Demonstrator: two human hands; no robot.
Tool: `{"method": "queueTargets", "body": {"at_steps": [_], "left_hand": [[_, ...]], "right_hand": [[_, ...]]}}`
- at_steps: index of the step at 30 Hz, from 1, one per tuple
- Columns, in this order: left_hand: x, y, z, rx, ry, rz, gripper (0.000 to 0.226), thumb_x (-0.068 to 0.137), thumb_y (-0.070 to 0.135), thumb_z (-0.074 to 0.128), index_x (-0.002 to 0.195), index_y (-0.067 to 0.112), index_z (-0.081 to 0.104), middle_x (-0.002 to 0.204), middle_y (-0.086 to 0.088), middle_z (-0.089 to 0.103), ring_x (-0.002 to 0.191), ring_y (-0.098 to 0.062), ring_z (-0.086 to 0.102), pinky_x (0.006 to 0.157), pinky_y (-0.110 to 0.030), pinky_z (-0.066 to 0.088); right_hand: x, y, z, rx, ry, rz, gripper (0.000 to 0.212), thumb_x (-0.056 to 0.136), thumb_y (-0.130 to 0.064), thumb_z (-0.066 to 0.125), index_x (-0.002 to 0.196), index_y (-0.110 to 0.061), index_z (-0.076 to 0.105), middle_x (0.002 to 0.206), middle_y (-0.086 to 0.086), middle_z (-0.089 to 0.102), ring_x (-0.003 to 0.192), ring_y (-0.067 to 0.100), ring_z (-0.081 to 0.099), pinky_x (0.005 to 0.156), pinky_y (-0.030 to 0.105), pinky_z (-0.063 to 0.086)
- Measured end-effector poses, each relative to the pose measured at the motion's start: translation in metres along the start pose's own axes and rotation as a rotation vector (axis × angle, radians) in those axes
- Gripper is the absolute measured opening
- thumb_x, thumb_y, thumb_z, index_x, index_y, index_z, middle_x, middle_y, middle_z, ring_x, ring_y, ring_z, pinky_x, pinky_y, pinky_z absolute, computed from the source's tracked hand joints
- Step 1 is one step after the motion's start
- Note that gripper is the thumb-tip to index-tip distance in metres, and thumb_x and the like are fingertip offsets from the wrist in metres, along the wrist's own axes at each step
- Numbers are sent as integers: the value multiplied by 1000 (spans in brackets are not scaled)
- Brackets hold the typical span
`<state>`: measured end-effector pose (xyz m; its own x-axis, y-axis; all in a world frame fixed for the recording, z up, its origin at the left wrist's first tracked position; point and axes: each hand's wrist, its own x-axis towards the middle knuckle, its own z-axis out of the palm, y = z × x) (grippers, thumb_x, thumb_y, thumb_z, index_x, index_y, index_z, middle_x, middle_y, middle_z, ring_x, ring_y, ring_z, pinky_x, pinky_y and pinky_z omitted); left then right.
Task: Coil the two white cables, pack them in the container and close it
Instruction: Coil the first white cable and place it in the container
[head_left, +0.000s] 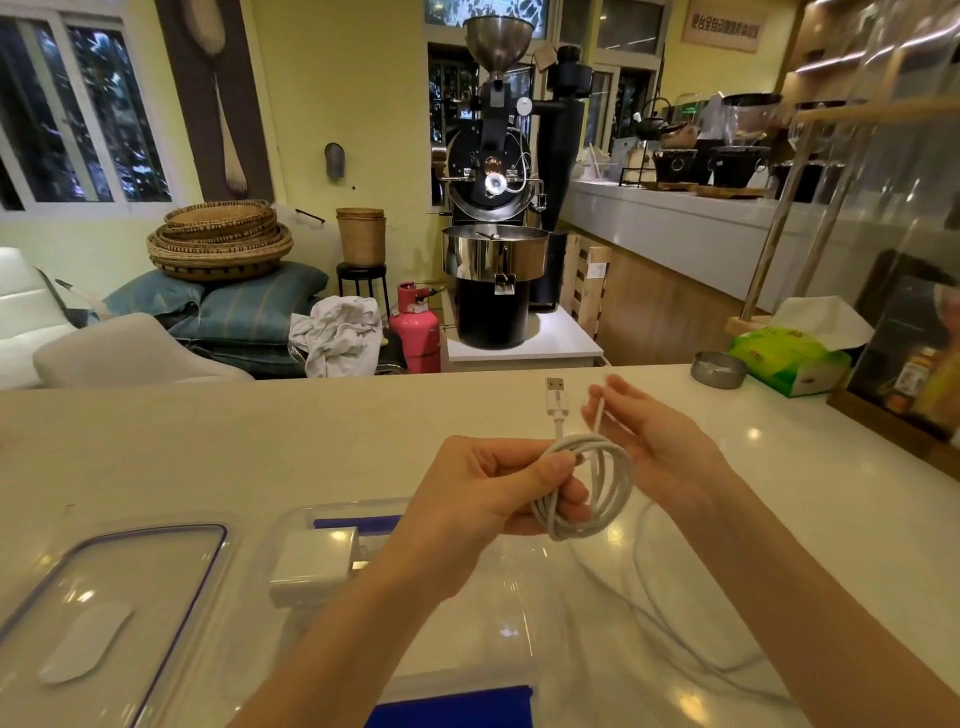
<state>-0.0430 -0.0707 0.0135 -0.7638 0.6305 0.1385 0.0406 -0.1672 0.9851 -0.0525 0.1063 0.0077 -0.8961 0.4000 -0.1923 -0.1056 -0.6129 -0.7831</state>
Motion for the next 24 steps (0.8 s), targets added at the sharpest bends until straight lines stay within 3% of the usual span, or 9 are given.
{"method": "queueTargets", "body": {"at_steps": [3,6,10,14,19,24], "left_hand": [[3,1,-5,-35,79,-18,23,69,24,62,75,5,73,60,-2,71,60,-13,68,60,-24,58],[5,1,-12,-140,171,-58,14,77,15,60,75,7,72,61,-4,71,58,-14,69,58,-25,59],[7,1,-21,-189,274,-67,16,83,12,58,76,6,72,63,-5,72,60,-15,70,66,-30,59],[9,-1,-25,-217,345,-65,15,83,13,59,80,6,71,66,-5,73,62,-15,71,63,-25,60],[12,-3,-26,-271,425,-51,13,83,13,59,81,7,70,64,-3,72,60,-13,70,61,-24,60],[12,-5,-21,-177,444,-29,15,84,14,59,77,7,71,60,-2,72,58,-13,70,59,-23,59]], "right_hand": [[-2,-13,-5,91,55,-149,22,86,2,52,106,-7,52,81,12,62,64,16,68,51,25,57],[-9,-18,-3,14,-40,-301,22,85,-6,55,107,-11,54,80,5,68,65,11,68,56,24,57],[-27,-24,4,-317,-268,-511,16,82,-7,55,89,-16,66,73,-2,74,60,10,65,58,22,56],[-40,-24,10,-774,-417,-674,17,77,0,62,84,-13,71,68,-2,74,56,13,64,58,20,55],[-41,-17,12,-1100,-380,-800,22,79,-6,64,81,-27,70,69,-10,70,66,11,65,54,16,54],[-41,-9,11,-1341,-330,-976,15,79,-6,64,90,-14,73,73,-18,63,73,10,61,63,5,48]]}}
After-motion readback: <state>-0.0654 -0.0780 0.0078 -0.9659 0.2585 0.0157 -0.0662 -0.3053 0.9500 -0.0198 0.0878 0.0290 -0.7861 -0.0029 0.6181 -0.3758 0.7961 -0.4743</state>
